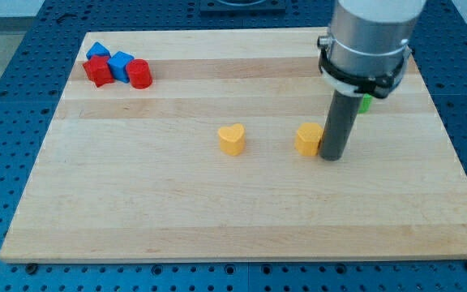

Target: Push the yellow hexagon closer to the yellow heart

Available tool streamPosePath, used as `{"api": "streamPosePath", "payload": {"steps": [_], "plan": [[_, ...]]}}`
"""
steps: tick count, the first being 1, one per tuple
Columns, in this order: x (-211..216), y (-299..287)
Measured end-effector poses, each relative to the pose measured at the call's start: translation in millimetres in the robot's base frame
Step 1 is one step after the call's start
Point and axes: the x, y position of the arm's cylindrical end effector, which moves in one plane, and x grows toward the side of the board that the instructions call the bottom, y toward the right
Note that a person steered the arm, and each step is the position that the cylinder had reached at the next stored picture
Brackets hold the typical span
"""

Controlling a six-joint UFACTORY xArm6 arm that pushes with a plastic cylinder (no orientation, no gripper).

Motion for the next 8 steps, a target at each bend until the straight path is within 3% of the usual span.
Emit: {"api": "streamPosePath", "payload": {"steps": [3,6,8], "plan": [[-14,-18],[-18,7],[-31,-31]]}}
